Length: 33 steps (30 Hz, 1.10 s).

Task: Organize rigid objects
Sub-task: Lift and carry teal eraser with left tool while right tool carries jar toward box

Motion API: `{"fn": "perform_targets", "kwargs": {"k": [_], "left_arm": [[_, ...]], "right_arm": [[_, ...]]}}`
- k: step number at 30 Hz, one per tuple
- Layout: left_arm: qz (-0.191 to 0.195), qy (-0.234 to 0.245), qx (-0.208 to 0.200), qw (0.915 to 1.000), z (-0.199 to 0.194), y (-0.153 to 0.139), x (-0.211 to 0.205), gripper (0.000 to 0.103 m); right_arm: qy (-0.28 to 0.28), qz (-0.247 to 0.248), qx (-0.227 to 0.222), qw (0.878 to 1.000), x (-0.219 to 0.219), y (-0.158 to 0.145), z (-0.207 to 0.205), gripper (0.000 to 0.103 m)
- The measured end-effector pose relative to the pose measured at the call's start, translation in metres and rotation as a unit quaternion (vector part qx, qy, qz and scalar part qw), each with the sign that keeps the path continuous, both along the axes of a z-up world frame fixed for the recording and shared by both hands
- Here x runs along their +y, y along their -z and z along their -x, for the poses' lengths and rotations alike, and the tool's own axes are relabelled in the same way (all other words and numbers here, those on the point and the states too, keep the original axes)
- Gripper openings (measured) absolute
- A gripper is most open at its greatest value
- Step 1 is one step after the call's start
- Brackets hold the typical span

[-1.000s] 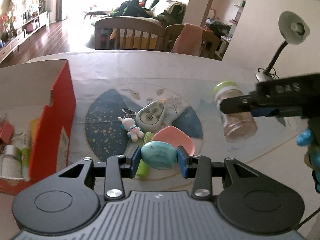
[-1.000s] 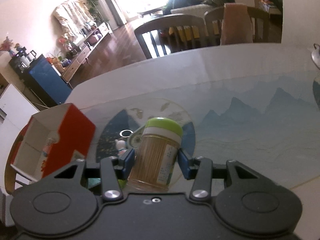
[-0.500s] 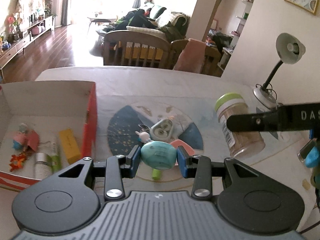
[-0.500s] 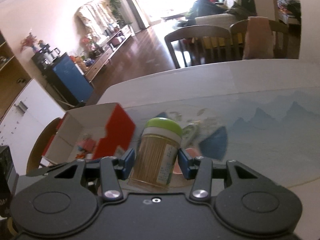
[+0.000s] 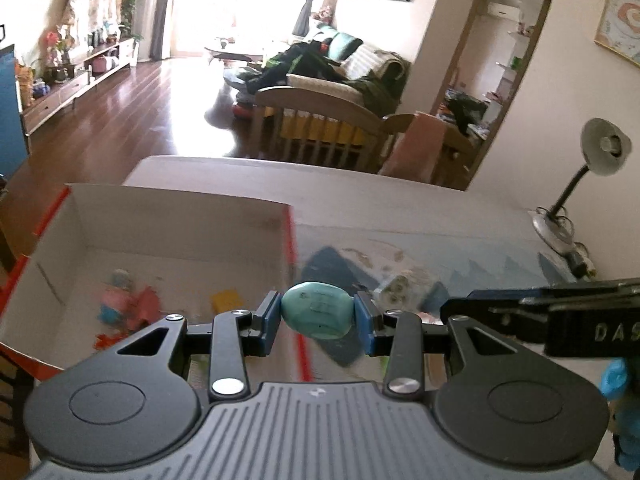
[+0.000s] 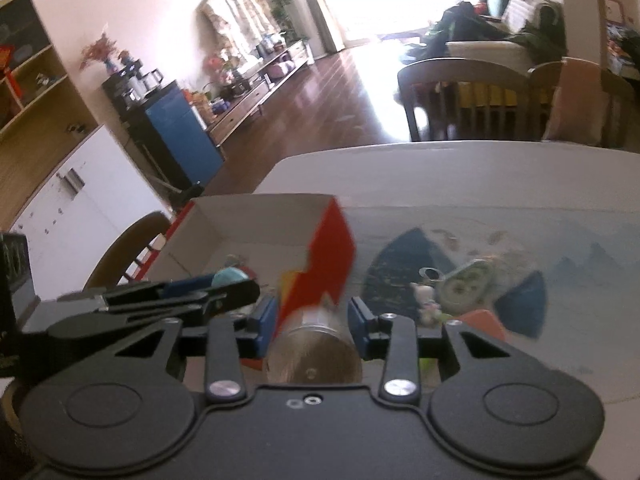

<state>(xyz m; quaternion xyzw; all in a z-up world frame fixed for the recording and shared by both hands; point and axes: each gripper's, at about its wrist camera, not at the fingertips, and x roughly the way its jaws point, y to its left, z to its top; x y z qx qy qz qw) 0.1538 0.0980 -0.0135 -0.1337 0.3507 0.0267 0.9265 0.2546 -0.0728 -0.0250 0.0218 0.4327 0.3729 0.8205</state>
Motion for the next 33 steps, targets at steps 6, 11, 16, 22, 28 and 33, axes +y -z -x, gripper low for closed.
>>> {"fn": "perform_targets", "kwargs": {"k": [6, 11, 16, 22, 28, 33], "left_arm": [[-0.014, -0.012, 0.000, 0.9998, 0.007, -0.003, 0.041, 0.039], [-0.011, -0.029, -0.002, 0.9995, 0.012, -0.004, 0.075, 0.039], [-0.004, -0.032, -0.002, 0.9995, 0.016, 0.000, 0.097, 0.039], [0.003, -0.024, 0.003, 0.9997, 0.018, 0.007, 0.105, 0.039], [0.008, -0.018, 0.006, 0.9998, 0.020, 0.012, 0.105, 0.039], [0.006, -0.019, 0.011, 0.9997, 0.024, 0.014, 0.107, 0.039]], "right_arm": [[0.013, 0.020, 0.002, 1.000, 0.027, 0.010, -0.002, 0.002], [-0.011, 0.040, 0.018, 0.999, 0.028, 0.009, 0.001, 0.029], [-0.077, 0.082, 0.040, 0.993, 0.026, 0.039, 0.033, 0.061], [-0.196, 0.155, 0.072, 0.965, 0.044, 0.089, 0.081, 0.068], [-0.227, 0.204, 0.046, 0.951, 0.054, 0.116, 0.102, 0.066], [-0.224, 0.227, 0.037, 0.947, 0.057, 0.127, 0.097, 0.057]]}}
